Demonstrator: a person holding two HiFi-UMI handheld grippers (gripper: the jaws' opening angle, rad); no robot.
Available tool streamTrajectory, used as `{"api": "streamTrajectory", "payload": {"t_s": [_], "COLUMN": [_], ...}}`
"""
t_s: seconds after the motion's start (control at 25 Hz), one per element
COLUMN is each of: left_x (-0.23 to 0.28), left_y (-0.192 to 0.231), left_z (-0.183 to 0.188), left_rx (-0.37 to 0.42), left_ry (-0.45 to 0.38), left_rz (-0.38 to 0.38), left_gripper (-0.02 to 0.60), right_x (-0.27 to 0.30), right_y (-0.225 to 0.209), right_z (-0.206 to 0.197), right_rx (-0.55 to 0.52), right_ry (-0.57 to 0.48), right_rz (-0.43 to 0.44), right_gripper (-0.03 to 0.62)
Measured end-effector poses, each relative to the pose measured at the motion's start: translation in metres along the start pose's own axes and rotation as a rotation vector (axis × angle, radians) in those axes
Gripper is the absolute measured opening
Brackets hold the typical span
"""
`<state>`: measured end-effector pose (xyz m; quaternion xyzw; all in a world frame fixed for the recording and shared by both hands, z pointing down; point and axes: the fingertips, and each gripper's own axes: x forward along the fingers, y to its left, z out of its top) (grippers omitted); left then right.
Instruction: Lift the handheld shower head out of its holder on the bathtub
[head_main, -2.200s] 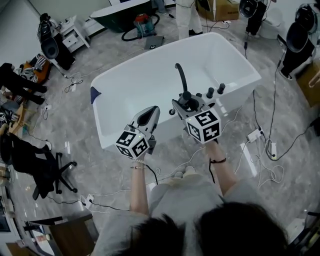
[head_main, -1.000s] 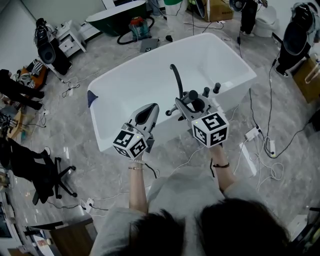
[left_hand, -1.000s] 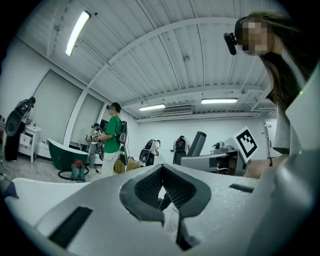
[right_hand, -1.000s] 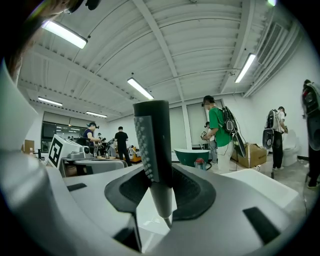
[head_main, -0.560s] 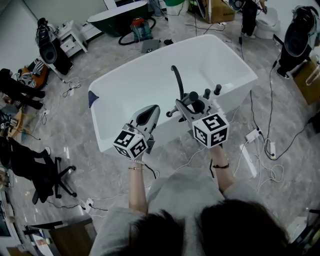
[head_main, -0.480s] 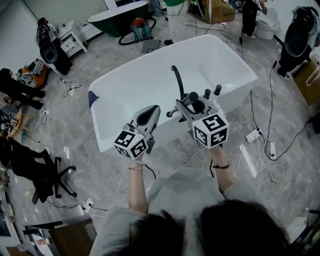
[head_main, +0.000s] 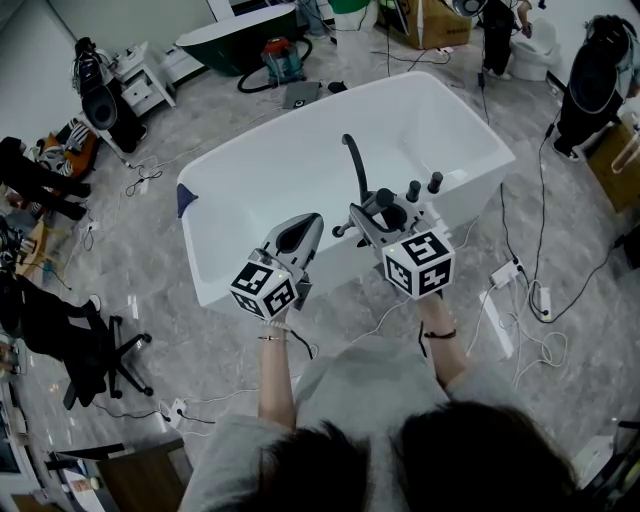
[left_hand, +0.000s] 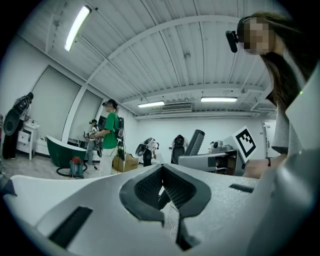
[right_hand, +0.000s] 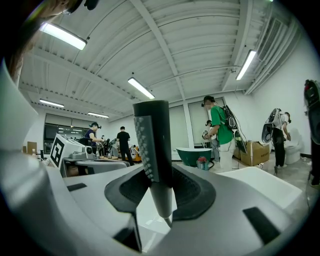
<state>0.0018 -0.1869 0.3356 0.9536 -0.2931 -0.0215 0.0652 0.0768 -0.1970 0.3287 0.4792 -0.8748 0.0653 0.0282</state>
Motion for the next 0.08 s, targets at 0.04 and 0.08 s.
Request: {"api": "streamTrajectory", "payload": {"t_s": [0.04, 0.08], "left_x": [0.0005, 0.0011], "left_y": [0.0, 0.0001], "left_z": [-0.0002, -0.0004], "left_rx": [0.0, 0.0], "left_ry": [0.001, 0.002], "left_rz": [0.0, 0.001], "left_gripper": [0.006, 0.006], "right_x": [-0.0001, -0.0002], "right_y": [-0.0008, -0.0017], "right_z": [0.0001, 0.0002], "right_rx": [-0.001, -0.001], "right_ry": [0.0, -0.001], "right_rz": [0.0, -0.001], "right_gripper": [0.13, 0.132]}}
